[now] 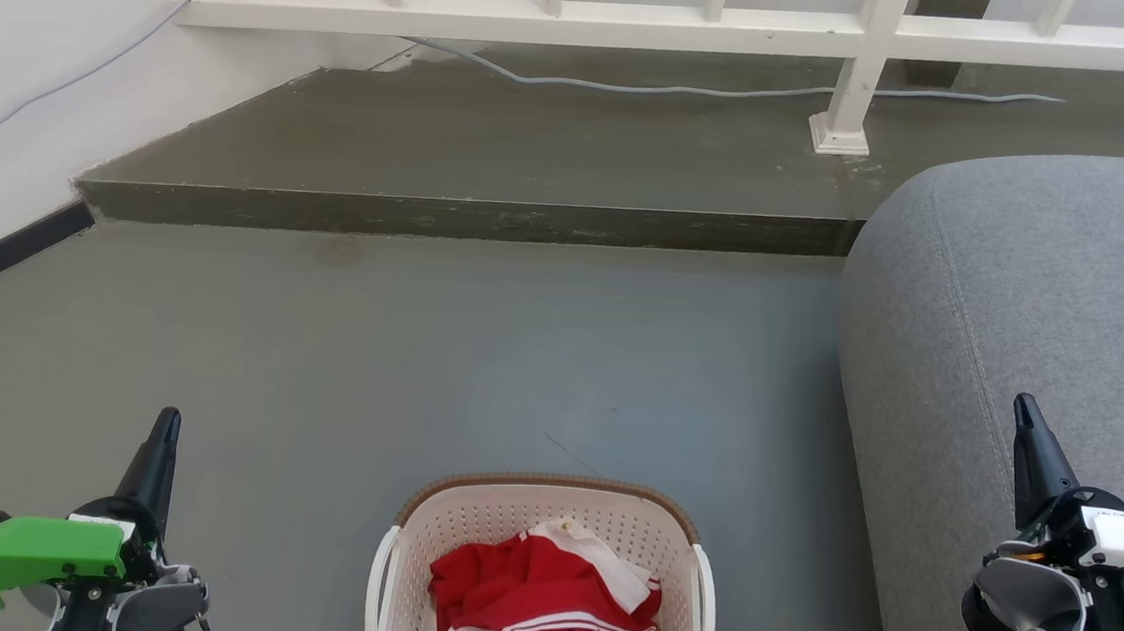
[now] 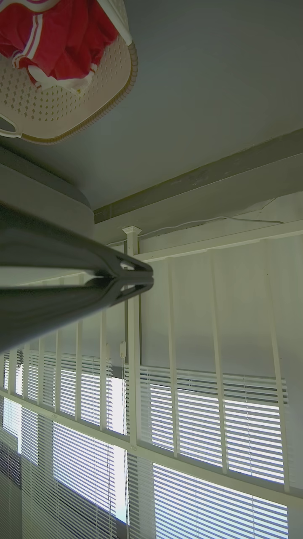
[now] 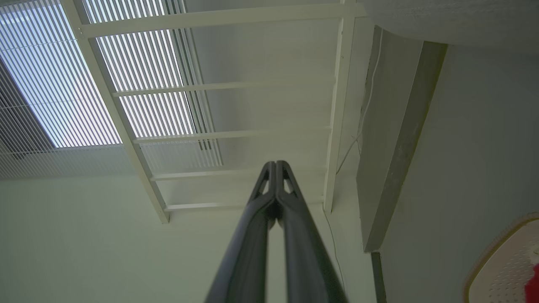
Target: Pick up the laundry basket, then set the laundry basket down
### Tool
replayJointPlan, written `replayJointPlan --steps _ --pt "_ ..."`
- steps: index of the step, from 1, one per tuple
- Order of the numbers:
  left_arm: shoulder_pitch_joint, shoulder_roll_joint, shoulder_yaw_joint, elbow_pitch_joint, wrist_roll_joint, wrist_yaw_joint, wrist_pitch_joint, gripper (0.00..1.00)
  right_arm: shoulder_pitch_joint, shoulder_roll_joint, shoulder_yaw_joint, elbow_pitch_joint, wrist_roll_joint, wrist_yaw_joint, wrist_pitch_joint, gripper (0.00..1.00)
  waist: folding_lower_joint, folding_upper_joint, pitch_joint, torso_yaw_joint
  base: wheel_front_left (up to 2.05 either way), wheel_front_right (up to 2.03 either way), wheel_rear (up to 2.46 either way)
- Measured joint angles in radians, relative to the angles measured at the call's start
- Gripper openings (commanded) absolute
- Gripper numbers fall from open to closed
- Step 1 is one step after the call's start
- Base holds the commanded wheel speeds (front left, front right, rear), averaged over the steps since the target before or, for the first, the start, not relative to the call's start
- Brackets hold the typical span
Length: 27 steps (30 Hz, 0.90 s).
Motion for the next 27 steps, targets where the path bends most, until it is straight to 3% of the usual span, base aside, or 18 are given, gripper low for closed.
replayJointPlan --steps 27 --pt "0.000 0.000 0.000 0.000 0.000 0.000 0.000 0.00 0.000 0.001 -0.002 0.000 0.000 0.000 0.000 0.00 0.0000 0.0000 0.000 0.000 0.00 0.00 0.00"
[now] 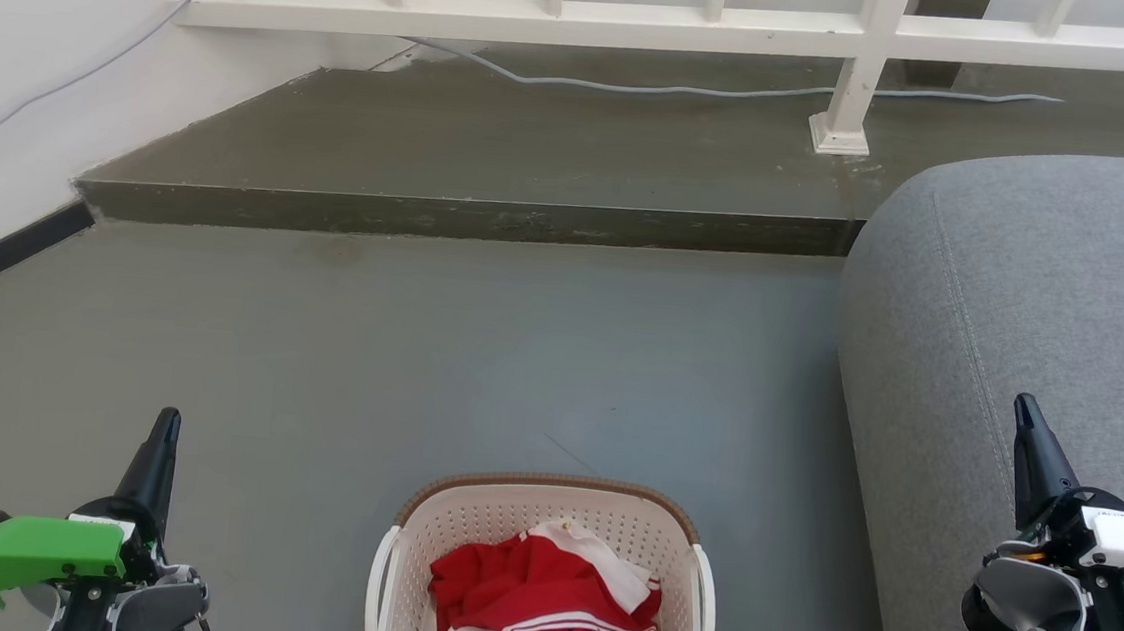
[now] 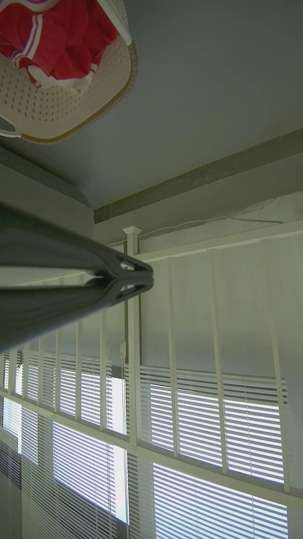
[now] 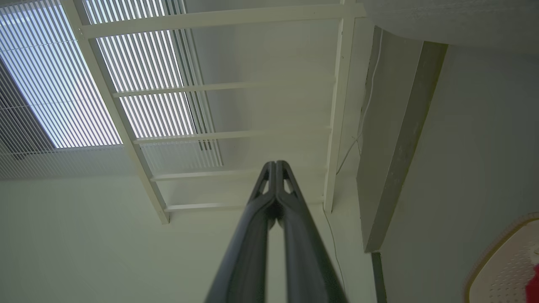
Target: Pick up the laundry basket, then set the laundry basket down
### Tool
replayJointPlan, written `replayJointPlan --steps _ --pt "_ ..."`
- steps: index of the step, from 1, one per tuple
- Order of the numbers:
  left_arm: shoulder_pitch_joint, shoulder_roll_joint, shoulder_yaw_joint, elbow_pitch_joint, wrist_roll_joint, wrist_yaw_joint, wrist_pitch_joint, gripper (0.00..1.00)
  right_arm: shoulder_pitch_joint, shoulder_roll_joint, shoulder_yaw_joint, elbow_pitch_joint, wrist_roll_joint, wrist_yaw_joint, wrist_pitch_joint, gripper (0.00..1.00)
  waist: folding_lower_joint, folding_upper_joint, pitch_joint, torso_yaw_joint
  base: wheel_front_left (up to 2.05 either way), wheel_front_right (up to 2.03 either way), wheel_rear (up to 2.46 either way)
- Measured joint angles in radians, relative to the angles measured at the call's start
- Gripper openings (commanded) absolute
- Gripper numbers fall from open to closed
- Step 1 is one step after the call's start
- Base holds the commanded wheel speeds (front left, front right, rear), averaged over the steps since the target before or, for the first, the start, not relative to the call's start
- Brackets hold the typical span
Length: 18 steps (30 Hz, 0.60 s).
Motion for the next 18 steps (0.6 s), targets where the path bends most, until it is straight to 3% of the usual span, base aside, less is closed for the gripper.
replayJointPlan --steps 18 --pt "0.000 0.000 0.000 0.000 0.000 0.000 0.000 0.00 0.000 0.001 -0.001 0.000 -0.007 0.000 0.000 0.00 0.0000 0.0000 0.000 0.000 0.00 0.00 0.00"
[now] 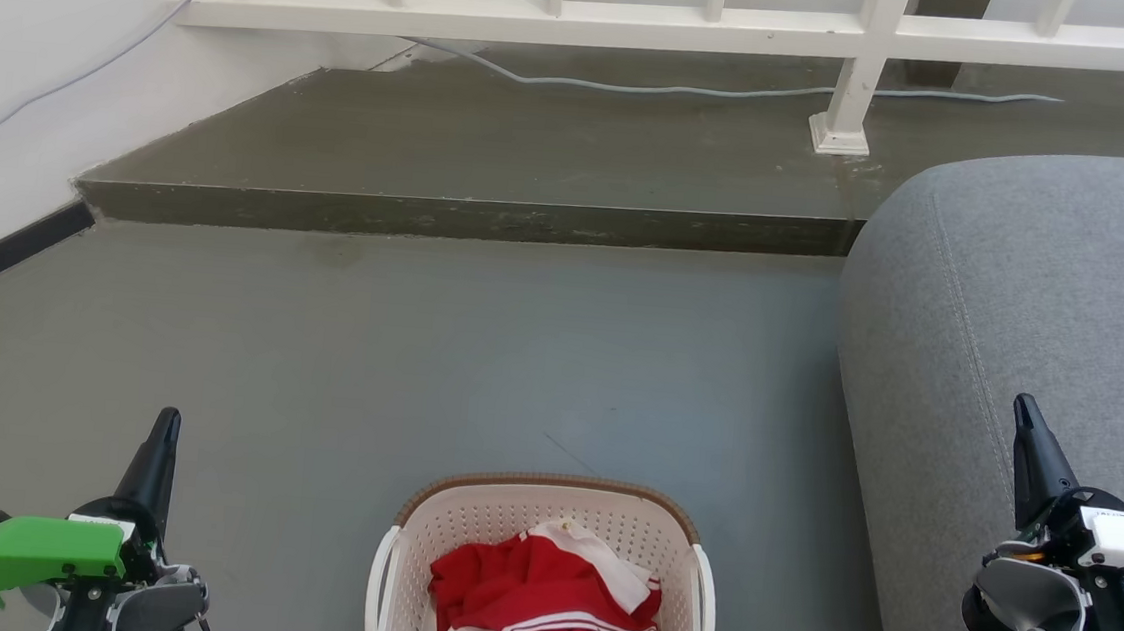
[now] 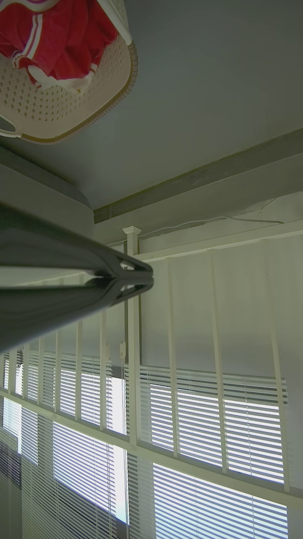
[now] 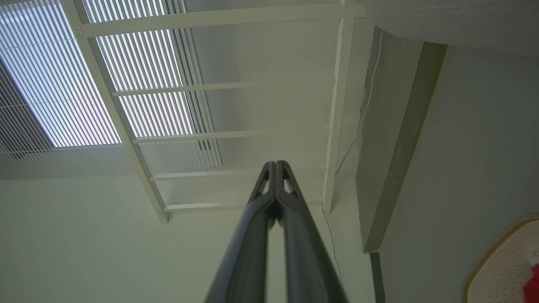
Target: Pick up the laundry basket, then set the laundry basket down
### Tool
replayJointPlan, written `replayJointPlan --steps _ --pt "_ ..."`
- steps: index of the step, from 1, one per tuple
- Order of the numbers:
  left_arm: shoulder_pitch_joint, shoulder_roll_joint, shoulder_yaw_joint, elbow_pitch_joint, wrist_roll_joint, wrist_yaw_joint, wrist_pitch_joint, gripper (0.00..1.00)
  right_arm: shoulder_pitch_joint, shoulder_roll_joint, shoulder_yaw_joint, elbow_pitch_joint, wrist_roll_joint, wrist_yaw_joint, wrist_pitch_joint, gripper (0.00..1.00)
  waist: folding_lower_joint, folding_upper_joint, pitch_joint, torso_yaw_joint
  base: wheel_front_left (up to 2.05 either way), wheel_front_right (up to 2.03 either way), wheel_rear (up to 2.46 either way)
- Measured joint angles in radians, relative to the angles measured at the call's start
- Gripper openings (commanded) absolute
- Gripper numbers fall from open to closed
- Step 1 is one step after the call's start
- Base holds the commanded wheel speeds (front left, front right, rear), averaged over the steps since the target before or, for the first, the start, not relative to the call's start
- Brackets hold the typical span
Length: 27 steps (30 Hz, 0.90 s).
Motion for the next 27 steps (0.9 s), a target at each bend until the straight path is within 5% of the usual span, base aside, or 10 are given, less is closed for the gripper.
replayJointPlan --steps 9,10,11,12,13,27 --pt "0.000 0.000 0.000 0.000 0.000 0.000 0.000 0.00 0.000 0.000 -0.001 0.000 0.000 0.000 0.000 0.00 0.0000 0.0000 0.000 0.000 0.00 0.00 0.00" --pt "0.000 0.000 0.000 0.000 0.000 0.000 0.000 1.00 0.000 0.000 -0.001 0.000 0.000 0.000 0.000 1.00 0.0000 0.0000 0.000 0.000 0.00 0.00 0.00" --pt "0.001 0.000 -0.001 0.004 0.000 0.000 0.000 0.00 0.002 0.001 -0.001 0.003 0.000 -0.001 0.000 0.00 0.0000 0.0000 0.000 0.000 0.00 0.00 0.00" --pt "0.005 -0.002 -0.002 0.012 0.000 0.001 0.000 0.00 0.006 0.003 0.000 0.012 0.000 -0.004 -0.001 0.00 0.0000 0.0000 0.000 0.000 0.00 0.00 0.00" --pt "0.013 -0.006 -0.003 0.024 0.000 0.001 -0.001 1.00 0.015 0.008 0.000 0.023 0.000 -0.004 -0.001 1.00 0.0000 0.0000 0.000 0.000 0.00 0.00 0.00" --pt "0.038 -0.020 -0.018 0.013 0.008 0.001 -0.021 1.00 0.042 0.023 0.018 0.015 -0.010 -0.004 -0.024 1.00 0.0000 0.0000 0.001 -0.001 0.00 0.00 0.00"
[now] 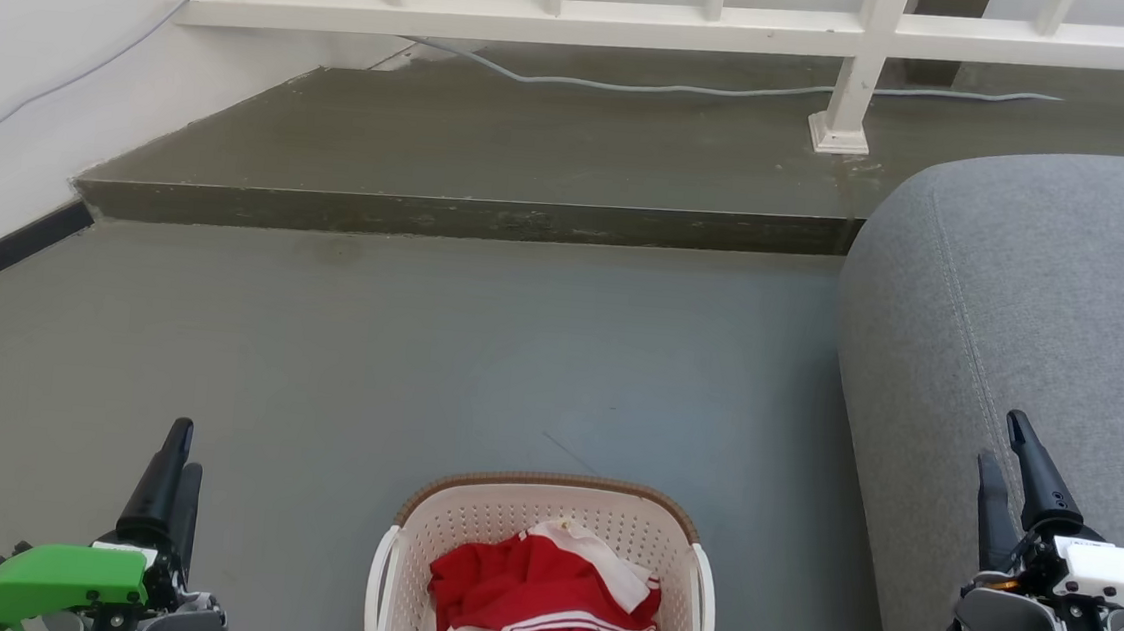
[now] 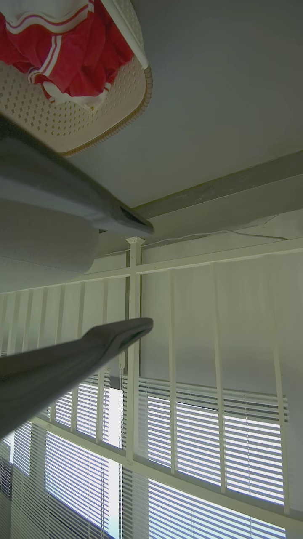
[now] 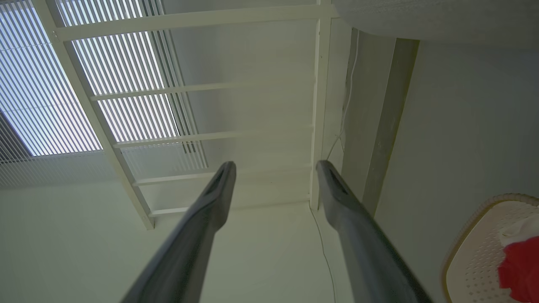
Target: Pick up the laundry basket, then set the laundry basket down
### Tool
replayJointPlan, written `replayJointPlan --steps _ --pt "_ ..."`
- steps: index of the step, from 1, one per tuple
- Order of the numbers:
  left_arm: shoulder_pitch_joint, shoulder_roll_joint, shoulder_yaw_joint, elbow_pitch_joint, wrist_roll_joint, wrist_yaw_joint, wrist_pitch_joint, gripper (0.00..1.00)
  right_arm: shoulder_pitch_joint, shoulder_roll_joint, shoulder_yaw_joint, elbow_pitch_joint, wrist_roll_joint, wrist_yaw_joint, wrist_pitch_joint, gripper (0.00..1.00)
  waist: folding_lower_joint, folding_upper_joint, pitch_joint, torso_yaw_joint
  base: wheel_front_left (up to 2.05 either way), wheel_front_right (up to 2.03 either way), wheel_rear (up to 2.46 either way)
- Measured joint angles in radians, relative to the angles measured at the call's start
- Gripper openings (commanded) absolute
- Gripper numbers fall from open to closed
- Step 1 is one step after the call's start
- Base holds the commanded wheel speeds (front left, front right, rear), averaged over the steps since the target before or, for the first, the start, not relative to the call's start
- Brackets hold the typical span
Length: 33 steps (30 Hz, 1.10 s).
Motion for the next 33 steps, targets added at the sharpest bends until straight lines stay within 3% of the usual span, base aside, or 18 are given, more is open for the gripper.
replayJointPlan --steps 19,33 --pt "-0.002 0.033 -0.076 -0.053 0.153 0.000 -0.081 1.00 -0.011 -0.030 0.081 -0.065 -0.149 0.000 -0.068 1.00 0.0000 0.0000 0.005 -0.008 0.00 0.00 0.00" --pt "-0.016 0.069 -0.138 -0.066 0.377 0.000 -0.133 1.00 -0.021 -0.073 0.163 -0.086 -0.354 0.001 -0.119 1.00 0.0000 0.0000 0.005 -0.016 0.00 0.00 0.00"
